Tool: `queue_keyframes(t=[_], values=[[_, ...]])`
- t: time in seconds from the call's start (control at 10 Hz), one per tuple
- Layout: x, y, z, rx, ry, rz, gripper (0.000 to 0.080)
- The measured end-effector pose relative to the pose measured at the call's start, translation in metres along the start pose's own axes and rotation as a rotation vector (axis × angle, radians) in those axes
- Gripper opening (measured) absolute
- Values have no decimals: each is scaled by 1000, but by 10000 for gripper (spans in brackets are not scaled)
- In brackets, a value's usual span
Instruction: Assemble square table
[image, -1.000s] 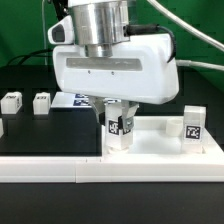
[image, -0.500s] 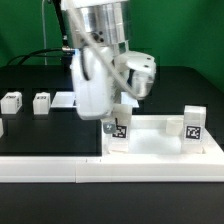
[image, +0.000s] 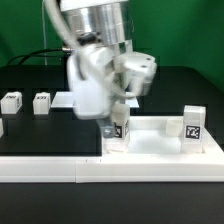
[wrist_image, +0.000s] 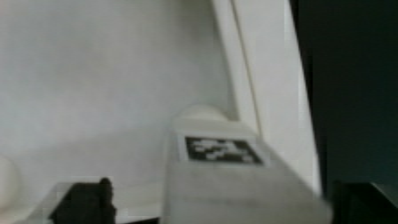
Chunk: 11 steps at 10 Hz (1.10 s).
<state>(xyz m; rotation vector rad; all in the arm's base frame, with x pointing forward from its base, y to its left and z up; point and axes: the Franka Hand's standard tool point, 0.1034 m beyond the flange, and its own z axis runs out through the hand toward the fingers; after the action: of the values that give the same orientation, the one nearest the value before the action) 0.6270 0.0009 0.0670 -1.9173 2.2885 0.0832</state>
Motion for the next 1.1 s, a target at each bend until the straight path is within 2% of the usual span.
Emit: queue_keyframes(t=[0.1, 0.2, 0.5, 0.7, 0.8, 1.1], values=[[-7, 0, 2, 33, 14, -234, 635], [-14, 2, 5, 31, 13, -415, 646], [-10, 2, 5, 28, 22, -717, 649], [2, -5, -1, 21, 49, -1144, 649], [7, -6, -1, 19, 51, -1276, 649], [7, -6, 0, 19, 50, -1229, 626]])
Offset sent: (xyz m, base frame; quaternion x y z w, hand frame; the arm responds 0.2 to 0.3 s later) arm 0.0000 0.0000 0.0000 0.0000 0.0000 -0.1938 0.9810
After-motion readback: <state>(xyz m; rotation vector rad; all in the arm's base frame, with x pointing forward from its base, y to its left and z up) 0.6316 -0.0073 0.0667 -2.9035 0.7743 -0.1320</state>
